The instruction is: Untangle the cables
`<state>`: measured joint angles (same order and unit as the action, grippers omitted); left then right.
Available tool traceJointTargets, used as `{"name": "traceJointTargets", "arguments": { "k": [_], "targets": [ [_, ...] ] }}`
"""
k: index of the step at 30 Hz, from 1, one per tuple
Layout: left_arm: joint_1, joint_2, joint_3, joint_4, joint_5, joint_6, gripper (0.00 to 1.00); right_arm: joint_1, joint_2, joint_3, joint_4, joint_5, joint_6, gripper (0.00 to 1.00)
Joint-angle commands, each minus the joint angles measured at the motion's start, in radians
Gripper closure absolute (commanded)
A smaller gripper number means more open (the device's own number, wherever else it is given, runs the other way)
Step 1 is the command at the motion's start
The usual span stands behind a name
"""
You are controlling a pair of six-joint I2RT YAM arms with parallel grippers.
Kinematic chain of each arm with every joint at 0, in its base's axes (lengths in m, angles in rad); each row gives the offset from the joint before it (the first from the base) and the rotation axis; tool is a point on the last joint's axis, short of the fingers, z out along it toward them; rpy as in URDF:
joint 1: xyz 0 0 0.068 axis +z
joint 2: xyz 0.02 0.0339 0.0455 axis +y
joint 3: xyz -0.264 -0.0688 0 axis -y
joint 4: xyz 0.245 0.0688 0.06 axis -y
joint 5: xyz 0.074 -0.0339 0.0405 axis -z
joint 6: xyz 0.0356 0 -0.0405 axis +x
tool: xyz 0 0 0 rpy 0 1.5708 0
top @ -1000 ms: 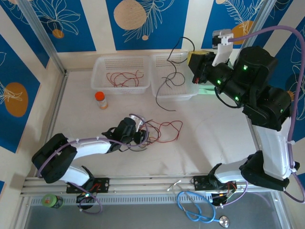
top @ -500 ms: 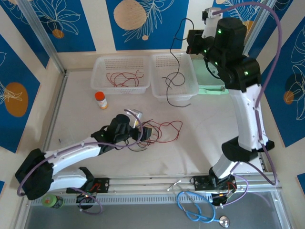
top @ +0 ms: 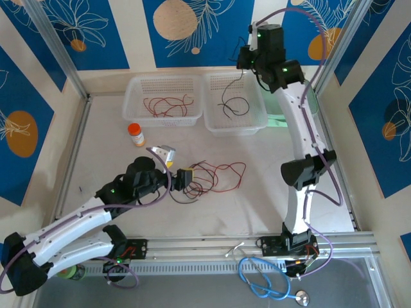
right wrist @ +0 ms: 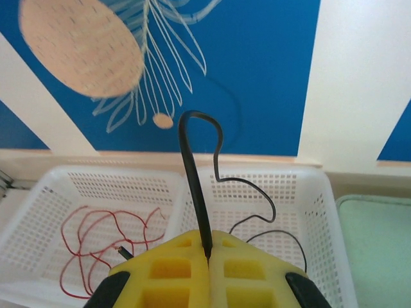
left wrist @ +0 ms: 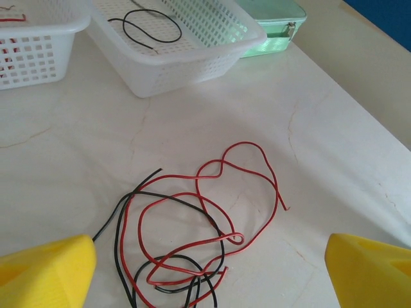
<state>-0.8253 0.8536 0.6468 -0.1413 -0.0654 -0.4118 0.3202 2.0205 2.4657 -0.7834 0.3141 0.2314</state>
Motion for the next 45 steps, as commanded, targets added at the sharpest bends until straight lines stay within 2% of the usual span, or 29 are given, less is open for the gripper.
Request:
{"name": "traceJointTargets", "arguments": {
  "k": [1,9,15,17,19,22,24,29,35,45],
  "targets": [
    [-0.013,-0.023,0.006,-0.063,-0.023,-0.031,0.09,-0.007,0.077,-0.038,0.033,0.011,-0.001,1.0],
    [-0.021,-0.023,0.053,-0.104,-0.028,-0.035,0.1,-0.039,0.199,-0.186,0.02,0.013,0.125,1.0],
    [-0.033,0.01,0.09,-0.099,-0.016,-0.061,0.13,-0.073,0.303,-0.162,-0.075,-0.092,0.185,1.0],
    [-0.042,0.027,0.099,-0.084,-0.004,-0.071,0.14,-0.076,0.336,-0.136,-0.109,-0.116,0.187,0.92],
    [-0.052,0.051,0.111,-0.072,0.004,-0.083,0.14,-0.074,0.354,-0.12,-0.133,-0.13,0.187,0.73],
    [-0.065,0.096,0.129,-0.066,0.015,-0.105,0.15,-0.072,0.349,-0.122,-0.144,-0.132,0.185,0.5],
    [-0.07,0.123,0.128,-0.053,0.026,-0.136,0.16,-0.068,0.334,-0.122,-0.151,-0.132,0.181,0.43],
    [-0.071,0.18,0.091,0.009,0.044,-0.275,0.19,-0.053,0.249,-0.156,-0.154,-0.123,0.167,0.38],
    [-0.071,0.267,0.08,0.0,0.037,-0.447,0.3,-0.036,0.076,-0.306,-0.108,-0.164,0.176,0.33],
    [-0.071,0.348,0.076,-0.104,-0.03,-0.622,0.35,-0.007,-0.336,-0.762,0.049,-0.218,0.209,0.34]
  ]
}}
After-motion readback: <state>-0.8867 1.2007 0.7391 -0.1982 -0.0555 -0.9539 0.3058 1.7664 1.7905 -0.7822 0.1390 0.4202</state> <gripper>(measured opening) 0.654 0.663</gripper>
